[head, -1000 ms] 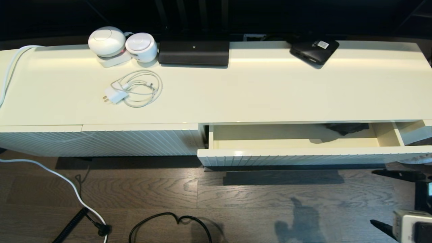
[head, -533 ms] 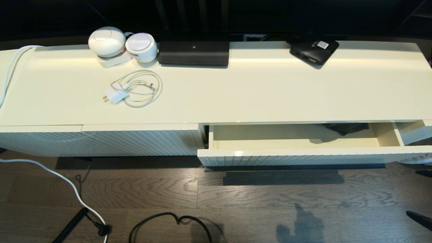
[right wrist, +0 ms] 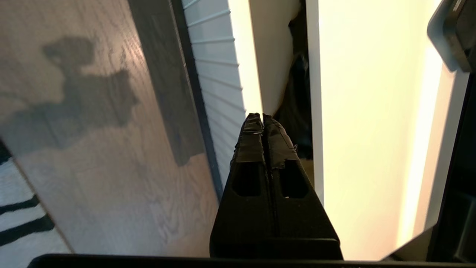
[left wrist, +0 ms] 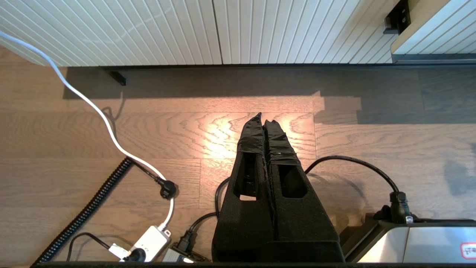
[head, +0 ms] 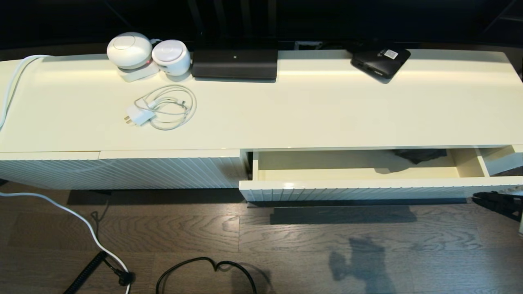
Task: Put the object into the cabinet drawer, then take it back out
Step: Open the drawer
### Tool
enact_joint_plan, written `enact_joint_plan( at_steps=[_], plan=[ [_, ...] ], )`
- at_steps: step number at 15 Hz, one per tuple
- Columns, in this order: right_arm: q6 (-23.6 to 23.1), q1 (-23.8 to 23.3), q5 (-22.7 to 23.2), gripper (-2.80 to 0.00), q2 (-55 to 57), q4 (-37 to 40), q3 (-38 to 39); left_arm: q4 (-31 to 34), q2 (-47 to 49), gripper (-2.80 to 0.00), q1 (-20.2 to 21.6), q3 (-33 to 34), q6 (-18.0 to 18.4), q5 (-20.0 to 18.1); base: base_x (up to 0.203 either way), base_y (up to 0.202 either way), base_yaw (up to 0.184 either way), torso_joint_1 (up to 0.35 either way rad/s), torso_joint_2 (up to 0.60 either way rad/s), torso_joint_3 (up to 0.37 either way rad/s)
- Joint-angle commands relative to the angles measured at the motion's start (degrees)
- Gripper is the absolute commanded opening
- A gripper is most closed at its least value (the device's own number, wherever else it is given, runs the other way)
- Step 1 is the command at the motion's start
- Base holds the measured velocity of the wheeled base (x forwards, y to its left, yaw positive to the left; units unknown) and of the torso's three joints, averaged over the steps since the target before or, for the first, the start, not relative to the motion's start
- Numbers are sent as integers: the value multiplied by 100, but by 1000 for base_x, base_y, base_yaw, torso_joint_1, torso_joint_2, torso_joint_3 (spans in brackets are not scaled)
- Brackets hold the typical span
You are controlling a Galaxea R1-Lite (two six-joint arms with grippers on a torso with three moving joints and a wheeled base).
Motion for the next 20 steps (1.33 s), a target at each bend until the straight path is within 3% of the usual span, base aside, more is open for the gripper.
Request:
enact_joint_plan(
  at_steps=[1,6,12,20],
  plan=[
    [-41,164,-8,-280,642,-401,5,-2,0,-280,6,-4,-2,1,0,0,0,0,0,0],
    [-58,347,-127,-280,1990,-2047,26,-2,0,-280,-1,-4,-2,1,0,0,0,0,0,0],
    [-125,309,-258,-280,2545,-2627,-86,-2,0,-280,6,-4,-2,1,0,0,0,0,0,0],
    [-415,300,-319,-280,2607,-2556,-87,-2,0,-280,-1,5,-2,1,0,0,0,0,0,0]
  ],
)
